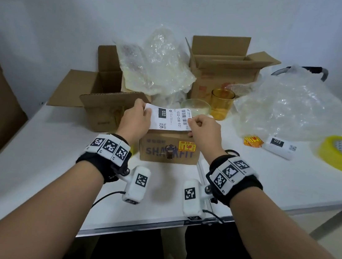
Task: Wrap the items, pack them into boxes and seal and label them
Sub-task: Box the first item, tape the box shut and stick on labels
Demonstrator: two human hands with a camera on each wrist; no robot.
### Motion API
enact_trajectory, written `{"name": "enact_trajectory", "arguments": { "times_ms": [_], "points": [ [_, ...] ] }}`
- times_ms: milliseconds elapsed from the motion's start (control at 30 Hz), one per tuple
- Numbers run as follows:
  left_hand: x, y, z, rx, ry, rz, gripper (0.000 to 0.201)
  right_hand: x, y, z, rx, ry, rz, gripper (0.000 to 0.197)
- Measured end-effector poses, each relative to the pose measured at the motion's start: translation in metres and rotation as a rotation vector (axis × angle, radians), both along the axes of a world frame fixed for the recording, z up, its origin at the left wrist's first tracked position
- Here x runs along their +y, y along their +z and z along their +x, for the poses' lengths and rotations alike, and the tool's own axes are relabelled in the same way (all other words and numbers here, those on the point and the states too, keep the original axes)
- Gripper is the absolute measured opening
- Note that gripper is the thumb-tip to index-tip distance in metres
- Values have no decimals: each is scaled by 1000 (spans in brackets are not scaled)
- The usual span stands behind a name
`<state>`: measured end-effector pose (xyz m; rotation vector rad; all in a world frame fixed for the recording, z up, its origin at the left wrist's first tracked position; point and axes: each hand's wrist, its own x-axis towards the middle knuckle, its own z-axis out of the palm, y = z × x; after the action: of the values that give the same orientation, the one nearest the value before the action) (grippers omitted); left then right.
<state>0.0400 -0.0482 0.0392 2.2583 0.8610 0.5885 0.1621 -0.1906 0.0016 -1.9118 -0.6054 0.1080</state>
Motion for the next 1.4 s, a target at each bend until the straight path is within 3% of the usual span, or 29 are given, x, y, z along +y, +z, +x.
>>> {"name": "enact_trajectory", "arguments": {
  "times_ms": [367,500,667,900,1033,1100,1233,1400],
  "points": [
    [-29,-1,-2,72,48,51,25,-4,4,21,-175,63,-163,18],
    [-36,-2,-1,46,63,40,19,-5,3,24,-89,117,-78,16],
    [-21,1,5,-48,58,6,17,-11,-2,23,-84,58,13,16],
    [-9,-9,13,-178,23,-306,24,-15,3,23,-105,40,43,31],
    [-10,-18,7,-235,-10,-347,37,-15,1,25,-68,80,59,28],
    [-10,-19,5,-253,-42,-316,32,-15,-2,26,-90,96,61,26],
    [-11,-16,7,-203,-63,-285,3,-16,-5,27,-121,107,43,33],
    [-12,-18,8,-175,-35,-210,7,-17,-4,26,-235,141,-109,36]
  ]
}}
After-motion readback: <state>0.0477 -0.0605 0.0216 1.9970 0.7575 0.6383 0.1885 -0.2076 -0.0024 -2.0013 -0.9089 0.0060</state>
